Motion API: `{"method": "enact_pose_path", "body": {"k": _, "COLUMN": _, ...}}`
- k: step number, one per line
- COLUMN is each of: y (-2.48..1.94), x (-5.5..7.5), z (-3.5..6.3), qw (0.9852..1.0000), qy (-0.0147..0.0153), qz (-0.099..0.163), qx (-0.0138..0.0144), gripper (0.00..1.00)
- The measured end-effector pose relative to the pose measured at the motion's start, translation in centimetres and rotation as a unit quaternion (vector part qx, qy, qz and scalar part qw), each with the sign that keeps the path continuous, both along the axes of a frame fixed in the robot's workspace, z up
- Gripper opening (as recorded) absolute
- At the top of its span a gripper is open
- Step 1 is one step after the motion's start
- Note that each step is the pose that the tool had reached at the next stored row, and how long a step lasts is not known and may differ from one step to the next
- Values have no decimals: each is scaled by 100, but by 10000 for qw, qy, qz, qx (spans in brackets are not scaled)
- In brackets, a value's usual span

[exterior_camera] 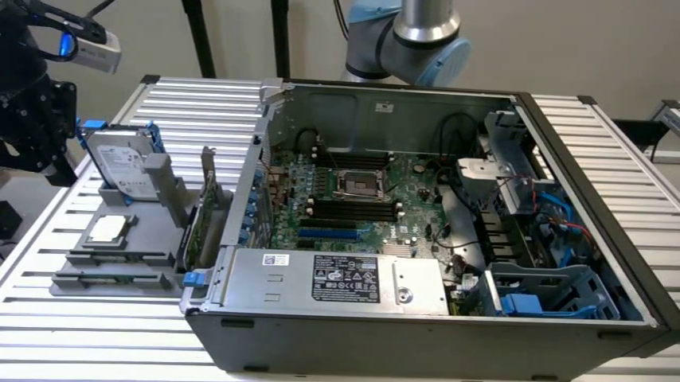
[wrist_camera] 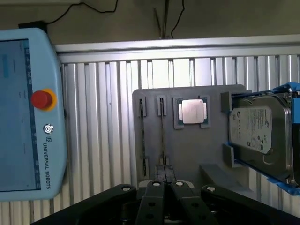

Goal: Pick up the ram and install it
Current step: 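Pick up the ram and move it above insertion slot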

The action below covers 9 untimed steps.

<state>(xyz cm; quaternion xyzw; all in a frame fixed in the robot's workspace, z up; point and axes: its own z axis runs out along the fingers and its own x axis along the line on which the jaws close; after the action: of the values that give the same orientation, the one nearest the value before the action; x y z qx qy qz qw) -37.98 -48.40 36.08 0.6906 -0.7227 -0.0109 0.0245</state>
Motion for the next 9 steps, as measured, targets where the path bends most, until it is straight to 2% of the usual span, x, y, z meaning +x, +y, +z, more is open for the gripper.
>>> {"method": "enact_pose_path", "body": {"k": 5, "y": -84, "x": -28, "z": -13, "qw": 10000, "qy": 0, "qz": 64, "qx": 1, "gripper": 11}}
{"method": "enact_pose_path", "body": {"k": 9, "y": -98, "x": -35, "z": -17, "qw": 10000, "qy": -1, "qz": 73, "qx": 1, "gripper": 11}}
